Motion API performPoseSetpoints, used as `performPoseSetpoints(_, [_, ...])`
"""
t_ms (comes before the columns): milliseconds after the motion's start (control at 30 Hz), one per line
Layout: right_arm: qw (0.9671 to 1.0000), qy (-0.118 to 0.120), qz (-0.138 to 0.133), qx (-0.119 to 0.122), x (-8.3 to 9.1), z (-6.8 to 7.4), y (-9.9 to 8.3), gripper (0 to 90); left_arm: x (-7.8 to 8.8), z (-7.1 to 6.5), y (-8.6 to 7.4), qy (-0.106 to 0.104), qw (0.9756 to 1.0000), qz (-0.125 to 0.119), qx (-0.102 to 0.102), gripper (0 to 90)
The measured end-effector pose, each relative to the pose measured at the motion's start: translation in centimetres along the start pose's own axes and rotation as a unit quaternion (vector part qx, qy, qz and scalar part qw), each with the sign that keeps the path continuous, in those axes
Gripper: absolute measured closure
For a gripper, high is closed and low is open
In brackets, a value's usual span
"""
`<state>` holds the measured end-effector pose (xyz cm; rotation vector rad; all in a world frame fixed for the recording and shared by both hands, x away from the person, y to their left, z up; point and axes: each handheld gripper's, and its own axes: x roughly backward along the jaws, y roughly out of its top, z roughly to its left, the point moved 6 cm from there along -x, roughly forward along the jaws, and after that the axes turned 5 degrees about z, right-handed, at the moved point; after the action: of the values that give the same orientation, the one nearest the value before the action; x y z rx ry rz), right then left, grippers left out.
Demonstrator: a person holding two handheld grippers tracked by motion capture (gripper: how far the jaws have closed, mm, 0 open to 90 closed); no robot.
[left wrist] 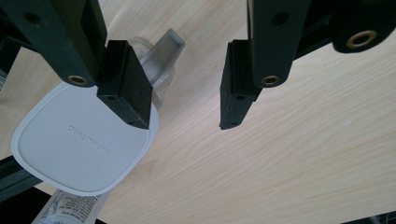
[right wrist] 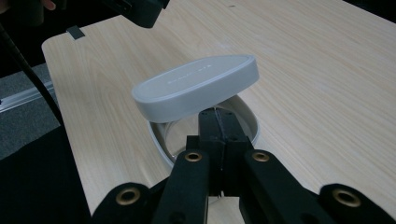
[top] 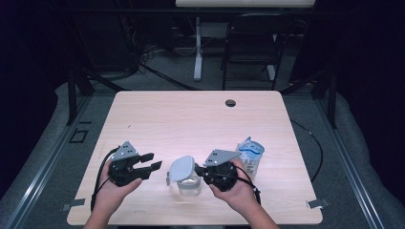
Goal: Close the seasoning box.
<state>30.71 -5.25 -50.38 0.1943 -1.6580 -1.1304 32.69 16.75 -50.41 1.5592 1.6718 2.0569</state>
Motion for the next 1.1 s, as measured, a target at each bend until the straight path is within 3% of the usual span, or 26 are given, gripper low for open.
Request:
performPoseSetpoints(533, [1.0000, -0.003, 0.006, 0.005, 0.0, 0.4, 0.9, 90.0, 0.4, 0.6, -0.2, 0.004, 0.9997, 0.000, 0.025, 60.1])
performPoseSetpoints(1100, [0.9999, -0.007, 0.000, 0.012, -0.1, 0.6, 1.9, 90.0, 0.7, 0.6, -0.2, 0.011, 0.9998, -0.001, 0.018, 60.7])
